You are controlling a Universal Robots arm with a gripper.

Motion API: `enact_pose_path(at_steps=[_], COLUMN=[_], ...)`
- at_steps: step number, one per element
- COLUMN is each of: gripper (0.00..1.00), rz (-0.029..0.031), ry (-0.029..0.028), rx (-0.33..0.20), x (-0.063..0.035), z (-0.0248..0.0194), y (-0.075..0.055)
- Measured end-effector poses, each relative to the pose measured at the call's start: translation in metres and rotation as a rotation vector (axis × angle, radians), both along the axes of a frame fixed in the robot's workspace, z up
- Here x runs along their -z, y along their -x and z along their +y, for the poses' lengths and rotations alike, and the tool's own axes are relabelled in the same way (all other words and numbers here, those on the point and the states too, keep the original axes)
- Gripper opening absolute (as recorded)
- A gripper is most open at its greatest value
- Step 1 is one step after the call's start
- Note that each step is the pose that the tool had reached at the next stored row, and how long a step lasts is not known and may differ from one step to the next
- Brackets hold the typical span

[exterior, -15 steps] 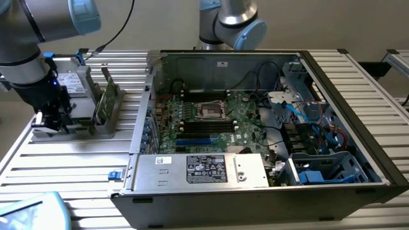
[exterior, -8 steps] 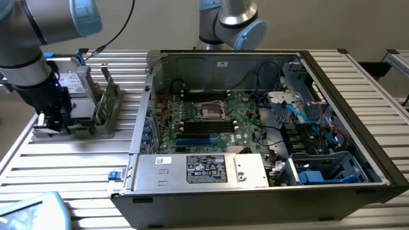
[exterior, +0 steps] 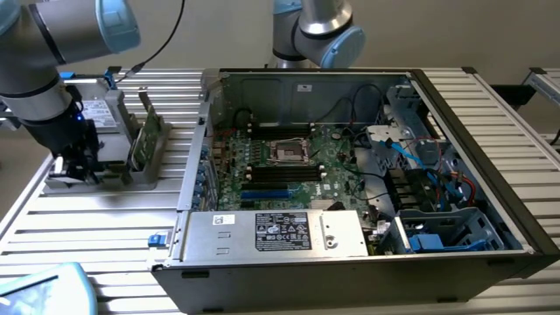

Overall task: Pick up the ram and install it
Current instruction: 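Pick up the ram and move it above insertion slot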

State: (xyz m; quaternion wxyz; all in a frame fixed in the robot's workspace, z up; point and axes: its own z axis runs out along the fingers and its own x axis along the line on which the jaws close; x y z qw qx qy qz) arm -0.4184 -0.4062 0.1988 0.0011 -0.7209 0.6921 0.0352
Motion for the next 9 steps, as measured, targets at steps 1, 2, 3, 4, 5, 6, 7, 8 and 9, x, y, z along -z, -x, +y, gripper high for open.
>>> enact_pose_path(at_steps=[1,2,3,4,5,6,7,8,9], gripper=[0.37,0.37,0.37,0.37,0.37,0.37,0.37,0.37,0.37], rz=[0.0001,0.0001,0.0002,0.0003,0.0003,0.0003,0.0001,0.0,0.0], ry=[0.0001,0.0,0.0001,0.0001,0.0002,0.0001,0.0001,0.0,0.0], rx=[0.0,0.0,0.0,0.0,0.0,0.0,0.0,0.0,0.0], x=[0.0011,0.002,0.0024,0.0025,0.0025,0.0025,0.0026,0.0029,0.0031], z=[0.0,0.0,0.0,0.0,0.0,0.0,0.0,0.0,0.0], y=[0.0,0.0,0.0,0.0,0.0,0.0,0.0,0.0,0.0])
